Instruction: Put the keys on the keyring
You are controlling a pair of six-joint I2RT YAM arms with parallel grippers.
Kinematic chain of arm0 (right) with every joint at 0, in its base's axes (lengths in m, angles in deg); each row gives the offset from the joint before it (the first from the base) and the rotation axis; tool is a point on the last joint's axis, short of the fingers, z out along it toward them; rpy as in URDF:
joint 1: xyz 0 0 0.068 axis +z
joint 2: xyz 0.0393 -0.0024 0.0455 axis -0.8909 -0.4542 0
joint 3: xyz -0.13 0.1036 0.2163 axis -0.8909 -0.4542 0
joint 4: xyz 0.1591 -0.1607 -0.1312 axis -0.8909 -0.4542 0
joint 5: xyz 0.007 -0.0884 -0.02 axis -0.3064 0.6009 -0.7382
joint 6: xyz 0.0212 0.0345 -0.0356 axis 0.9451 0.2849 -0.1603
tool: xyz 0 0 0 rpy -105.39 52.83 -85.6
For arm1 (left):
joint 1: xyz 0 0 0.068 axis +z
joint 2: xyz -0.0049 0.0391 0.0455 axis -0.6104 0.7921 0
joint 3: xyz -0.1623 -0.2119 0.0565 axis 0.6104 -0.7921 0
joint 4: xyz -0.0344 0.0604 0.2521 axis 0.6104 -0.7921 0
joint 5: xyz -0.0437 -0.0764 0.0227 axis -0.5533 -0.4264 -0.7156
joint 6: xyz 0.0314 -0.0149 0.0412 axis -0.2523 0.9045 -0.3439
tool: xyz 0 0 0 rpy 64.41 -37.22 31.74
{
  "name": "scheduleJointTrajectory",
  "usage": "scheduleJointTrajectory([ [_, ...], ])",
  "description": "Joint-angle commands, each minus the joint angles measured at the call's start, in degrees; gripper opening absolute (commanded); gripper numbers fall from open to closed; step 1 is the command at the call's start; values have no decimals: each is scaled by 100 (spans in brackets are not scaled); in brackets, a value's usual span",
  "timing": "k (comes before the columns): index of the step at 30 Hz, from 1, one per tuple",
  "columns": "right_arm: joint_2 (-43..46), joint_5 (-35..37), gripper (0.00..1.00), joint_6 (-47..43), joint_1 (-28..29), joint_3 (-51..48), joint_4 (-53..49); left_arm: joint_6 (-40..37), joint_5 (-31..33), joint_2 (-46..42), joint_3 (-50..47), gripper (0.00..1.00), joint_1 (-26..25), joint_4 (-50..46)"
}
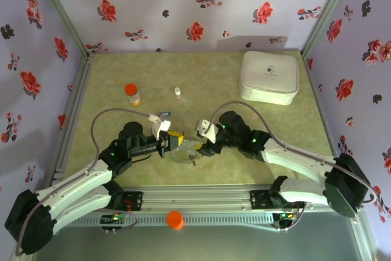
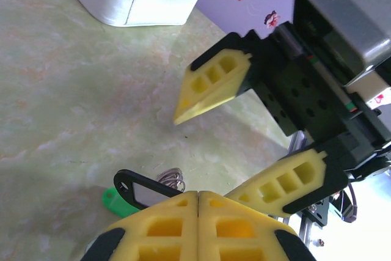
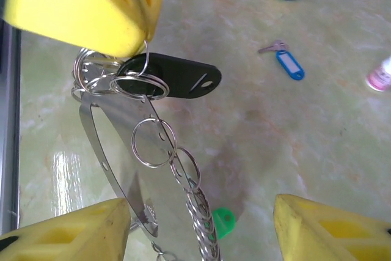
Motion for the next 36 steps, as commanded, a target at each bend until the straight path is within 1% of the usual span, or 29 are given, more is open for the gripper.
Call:
scheduleJointTrajectory([
  [1, -346, -833, 64, -687, -84, 413, -4, 51, -21, -54, 86, 0, -16, -2],
  [7, -827, -1139, 62, -848, -112, 738, -6, 51, -23, -89, 69, 0, -26, -5],
  [13, -1185, -1674, 53, -978, -166, 992, -305, 17, -23, -134, 78, 0, -26, -57],
  [16, -1281, -1771, 48, -1016, -169, 1068, -396, 11, -24, -154, 87, 0, -26, -78],
  [24, -1434, -1867, 28, -1177, -169, 1237, -773, 7, -27, -179, 87, 0, -35, -102],
  [31, -1393, -1971, 18, -1242, -170, 1287, -959, 5, -26, -180, 95, 0, -39, -119],
  [36, -1386, -2103, 5, -1437, -159, 1409, -1212, 7, -23, -171, 91, 0, -43, -136],
])
